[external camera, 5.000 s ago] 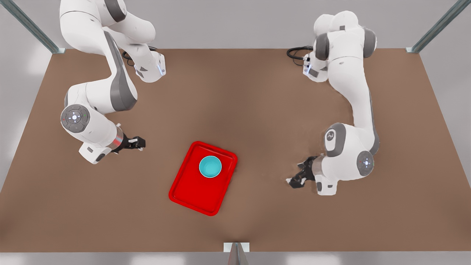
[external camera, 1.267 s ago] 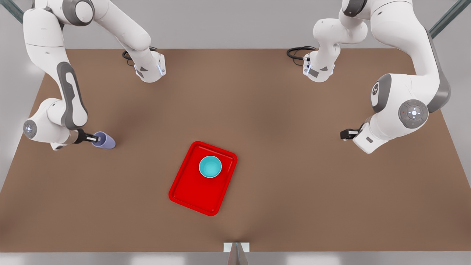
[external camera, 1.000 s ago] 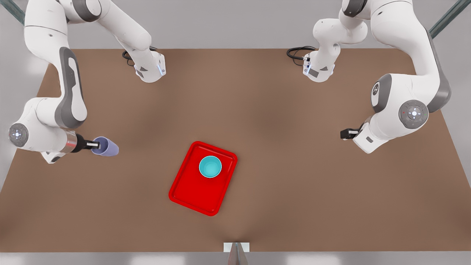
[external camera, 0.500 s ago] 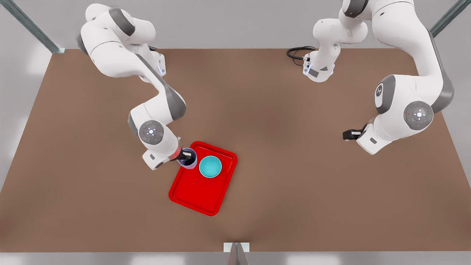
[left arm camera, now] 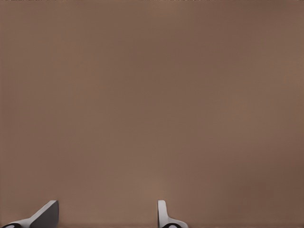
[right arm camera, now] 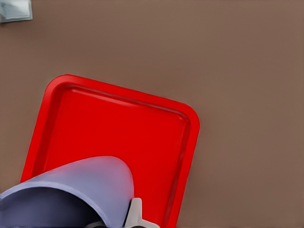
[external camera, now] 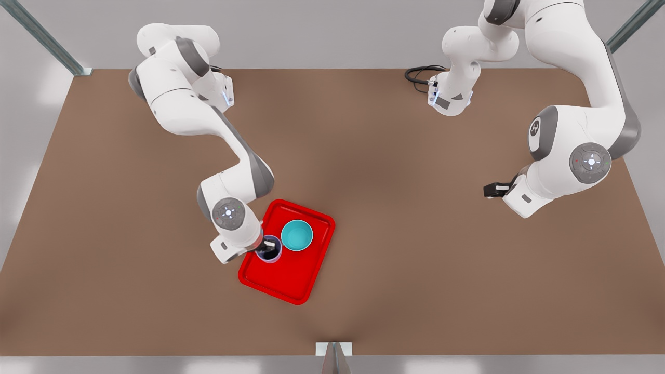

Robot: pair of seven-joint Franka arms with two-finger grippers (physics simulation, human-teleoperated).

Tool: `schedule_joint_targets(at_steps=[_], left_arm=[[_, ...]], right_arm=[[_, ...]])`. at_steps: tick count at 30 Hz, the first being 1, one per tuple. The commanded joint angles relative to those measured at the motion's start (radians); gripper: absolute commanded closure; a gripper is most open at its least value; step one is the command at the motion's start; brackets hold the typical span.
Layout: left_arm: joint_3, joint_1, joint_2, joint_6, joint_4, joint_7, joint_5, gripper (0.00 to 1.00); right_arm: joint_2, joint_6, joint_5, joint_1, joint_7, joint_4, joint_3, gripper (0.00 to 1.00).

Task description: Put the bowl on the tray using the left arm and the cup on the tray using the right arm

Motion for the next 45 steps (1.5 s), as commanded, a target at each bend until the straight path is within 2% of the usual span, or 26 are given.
schedule_joint_targets(at_steps=[1,23,24,26,28,29,37,39,41,43,44,45], left_arm=[[0.0,0.0,0.0,-0.001,0.0,0.0,0.0,0.0],[0.0,0.0,0.001,-0.002,0.0,-0.002,0.0,0.0],[0.0,0.0,0.005,-0.002,0.0,-0.002,0.0,0.0],[0.0,0.0,0.006,-0.002,0.0,-0.002,0.0,0.0],[0.0,0.0,0.006,-0.002,0.0,-0.002,0.0,0.0],[0.0,0.0,0.006,-0.002,0.0,-0.002,0.0,0.0],[0.0,-0.002,0.006,-0.004,0.0,-0.003,0.0,0.0],[0.0,-0.002,0.006,-0.004,0.0,-0.003,0.0,0.0],[0.0,0.0,0.005,-0.004,0.002,-0.002,0.0,0.0],[0.003,0.026,0.005,0.005,0.008,-0.002,0.0,0.0],[0.003,0.031,0.005,0.005,0.017,-0.002,-0.001,0.0],[0.003,0.031,0.005,0.005,0.018,-0.002,-0.001,0.0]], right_arm=[[0.009,-0.004,-0.004,0.0,0.0,0.015,-0.001,0.79],[0.156,0.079,-0.001,-0.032,-0.01,0.031,-0.002,0.79],[0.156,0.079,-0.001,-0.032,-0.01,0.032,-0.002,0.69],[0.156,0.079,0.001,-0.032,-0.01,0.031,-0.002,0.57],[0.156,0.079,0.001,-0.034,-0.011,0.031,-0.002,0.14],[0.156,0.079,0.001,-0.034,-0.011,0.031,-0.002,0.0],[0.153,0.075,0.002,-0.04,-0.026,0.031,0.003,0.0],[0.134,0.007,0.004,-0.052,-0.059,0.032,0.01,0.0],[0.055,-0.239,0.062,-0.055,-0.091,0.141,0.012,0.0],[-0.171,-0.441,0.067,-0.06,-0.095,0.139,0.022,0.0],[-0.257,-0.524,0.077,-0.126,-0.157,0.11,0.041,0.0],[-0.362,-0.489,0.135,-0.255,-0.272,-0.038,0.056,0.0]])
